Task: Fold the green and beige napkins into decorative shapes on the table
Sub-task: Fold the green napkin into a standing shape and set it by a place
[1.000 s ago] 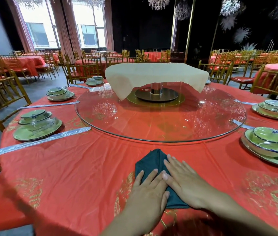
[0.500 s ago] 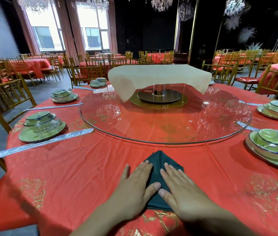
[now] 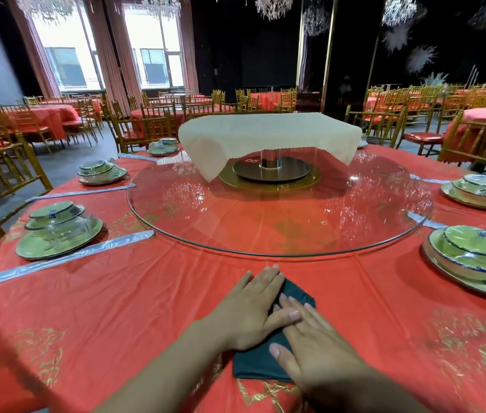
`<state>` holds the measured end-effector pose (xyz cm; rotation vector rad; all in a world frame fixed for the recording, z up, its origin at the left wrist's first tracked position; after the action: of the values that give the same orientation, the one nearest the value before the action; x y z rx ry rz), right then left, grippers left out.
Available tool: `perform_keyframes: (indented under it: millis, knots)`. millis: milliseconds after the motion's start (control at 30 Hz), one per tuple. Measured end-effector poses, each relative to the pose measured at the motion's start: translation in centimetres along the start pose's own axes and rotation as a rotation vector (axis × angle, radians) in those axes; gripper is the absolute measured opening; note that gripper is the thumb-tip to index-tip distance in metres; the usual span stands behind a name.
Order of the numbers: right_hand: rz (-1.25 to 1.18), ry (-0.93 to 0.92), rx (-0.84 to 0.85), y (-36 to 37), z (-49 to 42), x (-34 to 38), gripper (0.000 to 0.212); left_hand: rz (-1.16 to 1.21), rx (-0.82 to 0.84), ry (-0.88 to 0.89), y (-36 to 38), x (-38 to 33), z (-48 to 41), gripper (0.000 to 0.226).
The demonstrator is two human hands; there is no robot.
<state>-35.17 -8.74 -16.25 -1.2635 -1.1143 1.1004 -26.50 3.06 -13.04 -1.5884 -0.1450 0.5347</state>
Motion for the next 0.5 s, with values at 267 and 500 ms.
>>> perform_keyframes:
  millis: [267, 500]
  knots:
    - [0.071, 0.022, 0.063, -0.2, 0.1, 0.0, 0.079, 0.116, 0.002, -0.04, 0.8, 0.6, -0.6, 0.103]
    - [-0.381, -0.086, 0.071, -2.7, 0.6, -0.8, 0.129, 0.364, -0.612, -0.348, -1.0, 2.5, 4.1, 0.023]
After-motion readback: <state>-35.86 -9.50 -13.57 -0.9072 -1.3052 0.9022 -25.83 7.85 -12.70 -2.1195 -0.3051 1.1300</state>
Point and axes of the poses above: each hand's wrist, its own z-axis away from the middle knuckle, its own y-axis out of the palm, x = y × z, the point moved 1 cm from there along -z, towards the middle knuckle, and after that the axes turned 11 degrees about y, right-handed, at the moved point
